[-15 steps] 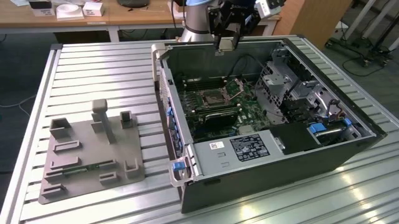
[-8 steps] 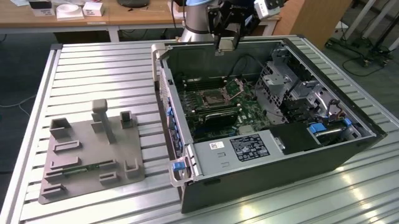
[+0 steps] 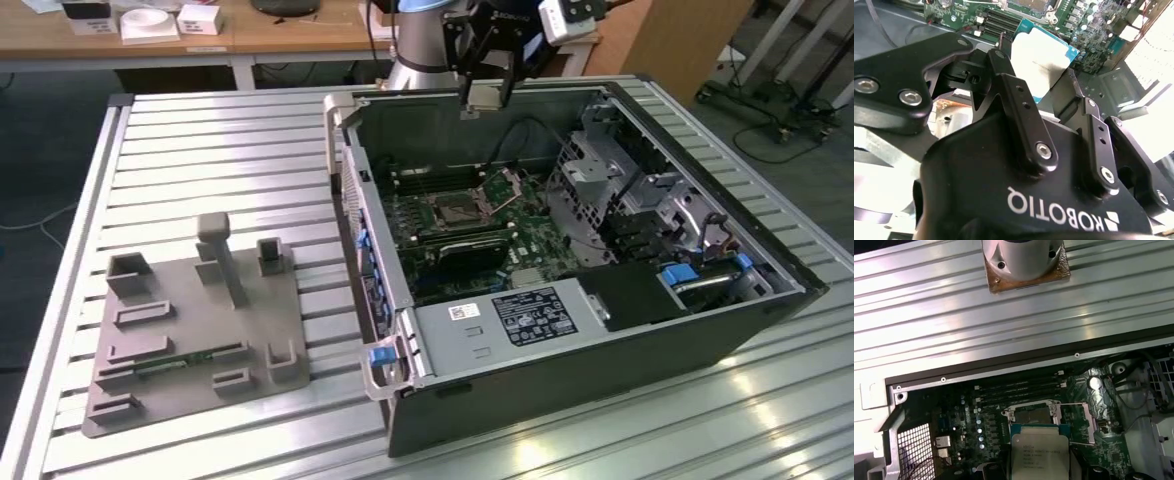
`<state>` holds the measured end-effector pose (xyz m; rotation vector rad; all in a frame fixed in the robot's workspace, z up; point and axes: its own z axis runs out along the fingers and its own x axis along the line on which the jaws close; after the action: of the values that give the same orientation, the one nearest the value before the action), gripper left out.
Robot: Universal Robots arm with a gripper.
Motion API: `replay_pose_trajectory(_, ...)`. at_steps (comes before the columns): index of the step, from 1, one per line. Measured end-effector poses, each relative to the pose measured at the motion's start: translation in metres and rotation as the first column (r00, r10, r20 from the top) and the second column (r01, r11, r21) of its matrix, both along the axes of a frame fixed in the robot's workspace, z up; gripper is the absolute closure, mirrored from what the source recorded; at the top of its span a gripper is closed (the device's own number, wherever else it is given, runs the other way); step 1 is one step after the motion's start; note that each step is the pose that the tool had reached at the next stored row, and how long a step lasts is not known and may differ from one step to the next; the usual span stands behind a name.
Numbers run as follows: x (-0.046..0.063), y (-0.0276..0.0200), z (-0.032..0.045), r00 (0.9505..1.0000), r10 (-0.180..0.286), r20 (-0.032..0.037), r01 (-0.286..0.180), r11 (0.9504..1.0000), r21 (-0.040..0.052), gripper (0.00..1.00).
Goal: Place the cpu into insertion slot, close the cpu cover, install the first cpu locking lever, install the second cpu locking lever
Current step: 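Place the cpu into insertion slot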
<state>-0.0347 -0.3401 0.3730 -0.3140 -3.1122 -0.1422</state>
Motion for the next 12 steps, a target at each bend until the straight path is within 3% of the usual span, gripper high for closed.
replay_pose_trajectory(12, -0.0001, 0.0, -0.0001, 1.0, -0.005, 0.0001, 0.005, 1.0, 0.0, 0.46)
